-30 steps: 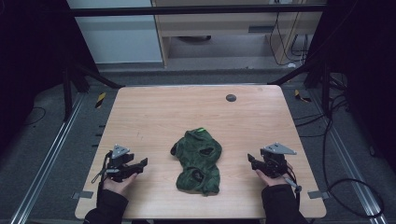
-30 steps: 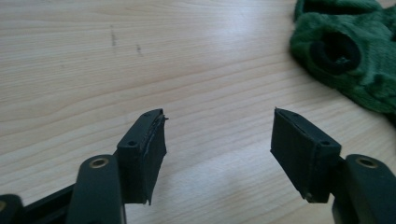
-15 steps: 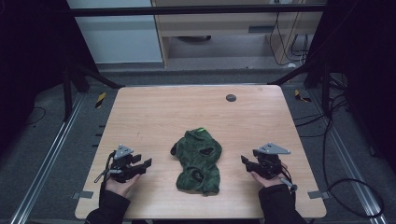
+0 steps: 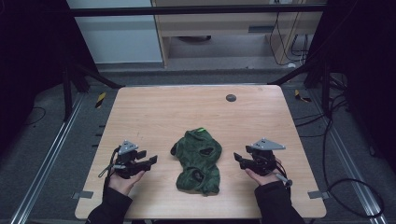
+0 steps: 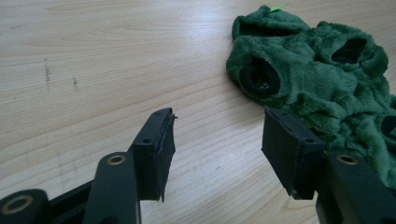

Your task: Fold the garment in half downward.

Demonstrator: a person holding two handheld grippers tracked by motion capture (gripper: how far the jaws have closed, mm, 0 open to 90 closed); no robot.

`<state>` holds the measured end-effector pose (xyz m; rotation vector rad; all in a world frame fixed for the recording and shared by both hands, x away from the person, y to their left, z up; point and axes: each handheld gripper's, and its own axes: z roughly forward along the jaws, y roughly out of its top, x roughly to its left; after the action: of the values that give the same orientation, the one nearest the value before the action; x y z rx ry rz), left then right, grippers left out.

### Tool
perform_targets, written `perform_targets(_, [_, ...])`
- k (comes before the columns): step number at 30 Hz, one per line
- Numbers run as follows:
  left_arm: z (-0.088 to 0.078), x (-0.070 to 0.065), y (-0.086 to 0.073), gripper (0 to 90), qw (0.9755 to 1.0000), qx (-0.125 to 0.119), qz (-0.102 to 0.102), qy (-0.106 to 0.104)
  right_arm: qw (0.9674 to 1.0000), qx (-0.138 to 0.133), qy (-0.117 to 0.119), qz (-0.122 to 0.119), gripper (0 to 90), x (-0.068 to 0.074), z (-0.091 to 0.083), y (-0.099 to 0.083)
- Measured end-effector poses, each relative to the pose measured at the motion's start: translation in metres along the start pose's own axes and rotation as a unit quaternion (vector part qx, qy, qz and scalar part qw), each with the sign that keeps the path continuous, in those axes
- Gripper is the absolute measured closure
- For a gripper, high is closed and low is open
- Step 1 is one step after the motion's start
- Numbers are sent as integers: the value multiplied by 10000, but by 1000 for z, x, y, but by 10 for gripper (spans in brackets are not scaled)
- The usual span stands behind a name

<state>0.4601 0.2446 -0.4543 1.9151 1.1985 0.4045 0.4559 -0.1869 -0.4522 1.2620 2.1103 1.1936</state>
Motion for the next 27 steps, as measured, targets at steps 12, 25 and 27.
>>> perform_targets(12, [3, -5, 18, 436, 9999, -87, 118, -49, 9998, -181, 76, -11, 436, 1, 4, 26])
perform_targets(25, [11, -6, 41, 445, 9996, -237, 132, -17, 9998, -108, 129, -123, 452, 3, 19, 44])
perform_targets(27, [15, -6, 46, 446, 9995, -261, 144, -37, 9997, -110, 149, -145, 455, 3, 22, 47])
